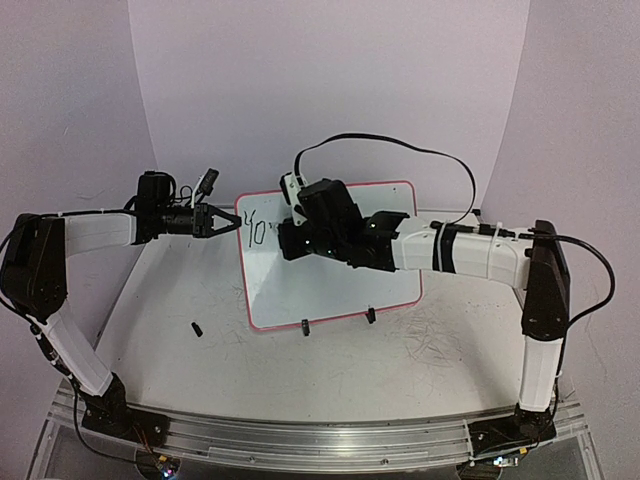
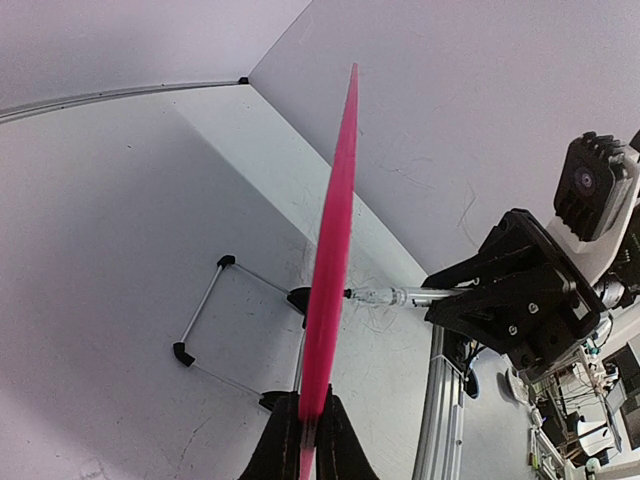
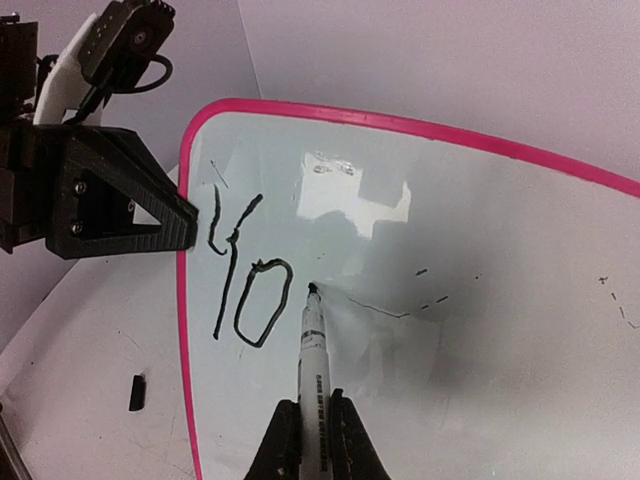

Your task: Write a sentence on the whiteboard

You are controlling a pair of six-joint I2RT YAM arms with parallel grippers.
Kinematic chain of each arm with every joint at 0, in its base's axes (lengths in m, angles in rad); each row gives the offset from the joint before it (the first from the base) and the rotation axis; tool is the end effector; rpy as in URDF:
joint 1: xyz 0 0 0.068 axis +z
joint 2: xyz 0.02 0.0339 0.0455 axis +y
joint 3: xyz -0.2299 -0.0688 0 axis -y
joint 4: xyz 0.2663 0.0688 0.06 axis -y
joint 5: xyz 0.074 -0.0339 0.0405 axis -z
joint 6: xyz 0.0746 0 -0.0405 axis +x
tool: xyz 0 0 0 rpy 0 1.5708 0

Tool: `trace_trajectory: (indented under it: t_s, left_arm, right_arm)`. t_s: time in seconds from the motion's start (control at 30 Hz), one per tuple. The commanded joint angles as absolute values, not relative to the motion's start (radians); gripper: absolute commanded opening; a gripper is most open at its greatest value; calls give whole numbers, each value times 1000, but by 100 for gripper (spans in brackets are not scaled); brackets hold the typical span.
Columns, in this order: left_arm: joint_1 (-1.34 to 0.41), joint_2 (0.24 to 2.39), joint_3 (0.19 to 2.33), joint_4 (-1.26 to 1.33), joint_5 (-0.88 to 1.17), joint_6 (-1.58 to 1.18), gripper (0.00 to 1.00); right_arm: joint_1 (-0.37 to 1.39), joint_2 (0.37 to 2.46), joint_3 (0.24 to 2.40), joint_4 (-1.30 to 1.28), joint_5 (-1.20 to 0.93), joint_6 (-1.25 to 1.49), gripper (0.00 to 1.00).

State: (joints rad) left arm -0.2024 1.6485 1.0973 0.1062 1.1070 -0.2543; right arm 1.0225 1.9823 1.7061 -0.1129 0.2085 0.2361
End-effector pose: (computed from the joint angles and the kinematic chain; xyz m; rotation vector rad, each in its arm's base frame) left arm 0.3716 -0.1444 0.2081 0.6808 1.8895 -1.3935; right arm 0.2845 0.4362 0.2536 -0.6362 1.8998 0.6200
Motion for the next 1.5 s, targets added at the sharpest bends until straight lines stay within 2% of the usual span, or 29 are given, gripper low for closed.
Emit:
trace_trajectory:
  t_s: [0.0, 0.2, 1.47]
  left_arm:
    - [-204, 1602, 1108, 132, 1152, -272, 0]
    - [-205, 1604, 1108, 132, 1153, -272, 0]
    - [-204, 1597, 1108, 132, 1152, -272, 0]
  right_arm:
    - [1024, 1990, 1766, -79, 239, 226, 0]
    - [1024, 2016, 1799, -117, 257, 226, 0]
    - [1058, 1995, 1679, -165, 244, 306, 0]
